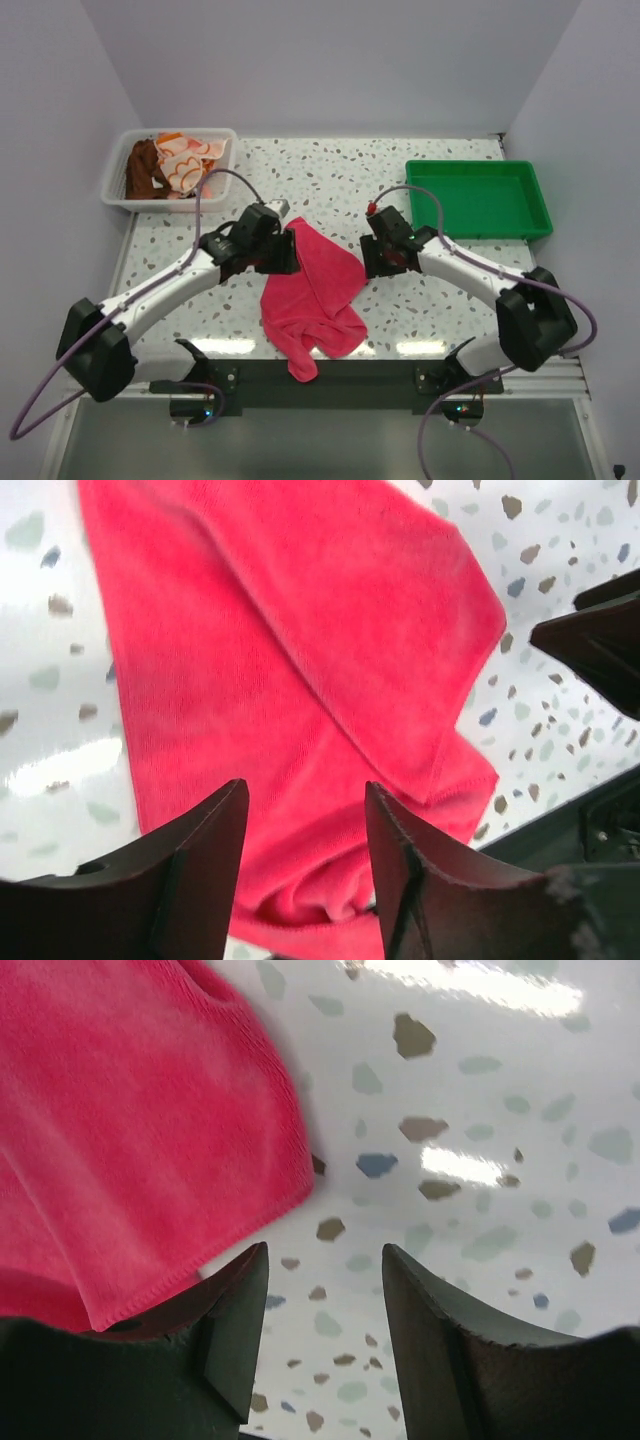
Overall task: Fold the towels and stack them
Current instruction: Flatten out the crumpled towel
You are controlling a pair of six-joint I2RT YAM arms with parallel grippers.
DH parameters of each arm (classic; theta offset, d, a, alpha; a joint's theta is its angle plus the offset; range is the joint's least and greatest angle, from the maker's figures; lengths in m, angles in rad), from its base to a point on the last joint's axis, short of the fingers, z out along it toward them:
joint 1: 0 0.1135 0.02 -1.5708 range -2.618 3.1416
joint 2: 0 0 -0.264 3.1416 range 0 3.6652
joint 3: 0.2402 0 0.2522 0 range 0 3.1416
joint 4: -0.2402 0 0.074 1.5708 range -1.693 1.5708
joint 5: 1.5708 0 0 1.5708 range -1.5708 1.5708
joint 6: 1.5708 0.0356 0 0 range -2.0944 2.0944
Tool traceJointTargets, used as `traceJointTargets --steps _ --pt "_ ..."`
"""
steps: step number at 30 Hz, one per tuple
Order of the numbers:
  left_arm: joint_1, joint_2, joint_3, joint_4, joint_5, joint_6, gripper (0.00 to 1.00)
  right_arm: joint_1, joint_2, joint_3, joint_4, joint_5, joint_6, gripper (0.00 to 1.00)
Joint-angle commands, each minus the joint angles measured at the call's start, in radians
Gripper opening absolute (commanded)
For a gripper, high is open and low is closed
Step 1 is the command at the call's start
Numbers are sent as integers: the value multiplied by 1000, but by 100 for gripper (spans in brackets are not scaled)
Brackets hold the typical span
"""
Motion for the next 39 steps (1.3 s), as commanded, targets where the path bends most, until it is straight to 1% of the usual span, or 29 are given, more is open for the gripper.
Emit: traceJointTargets --steps 1,2,4,5,7,12,14,15,16,18,19,20,22,23,24,26,28,29,31,33,36,37,38,39 --pt "-2 159 67 138 -5 90 54 -15 108 74 193 -87 -58 52" --pt "-4 190 78 146 3 99 50 -16 149 82 207 -89 -61 52" --pt "-2 268 93 167 -1 116 48 -21 186 92 240 -75 -63 51" --pt "-2 288 92 173 3 117 45 -24 218 98 242 -70 -63 51" --pt "-2 335 77 196 17 122 43 -27 240 108 248 -55 -66 50" --pt "-2 389 11 216 41 113 38 -29 297 118 261 -90 -87 46" --pt "-4 392 -12 223 52 105 36 -27 312 129 256 -101 -107 41" --pt "-6 391 -35 224 57 104 36 -27 326 134 250 -125 -112 38" --pt "-4 389 -48 221 66 102 35 -27 332 146 241 -133 -118 28" --pt "-4 386 -78 210 66 102 34 -27 347 160 219 -132 -138 14" --pt "-4 382 -90 200 65 100 33 -27 349 177 210 -125 -142 3" --pt "-4 377 -103 197 66 100 30 -27 346 189 196 -95 -161 0" --pt "-4 351 -144 186 84 97 28 -27 318 247 137 -26 -188 0" --pt "-6 339 -175 183 95 97 27 -27 305 273 112 68 -222 0" --pt "-6 313 -190 180 104 93 27 -27 283 301 75 112 -241 0" --pt "-4 279 -233 172 127 85 26 -27 219 374 63 210 -296 0" --pt "-4 229 -258 158 153 71 25 -27 186 425 67 235 -328 0" --pt "-4 210 -281 152 160 67 25 -26 168 440 61 235 -349 0" --pt "-4 156 -299 138 178 48 25 -24 162 470 2 165 -350 0" --pt "-4 104 -331 131 195 27 25 0 159 453 -44 110 -337 3" --pt "-7 41 -371 109 235 4 25 78 153 375 -95 30 -330 11" --pt "-6 23 -379 88 250 -1 25 98 151 343 -110 -10 -328 20" --pt "-6 4 -385 74 255 -8 25 126 148 329 -124 -23 -324 22" --pt "-7 -34 -388 42 258 -11 25 128 131 301 -141 -50 -313 28"
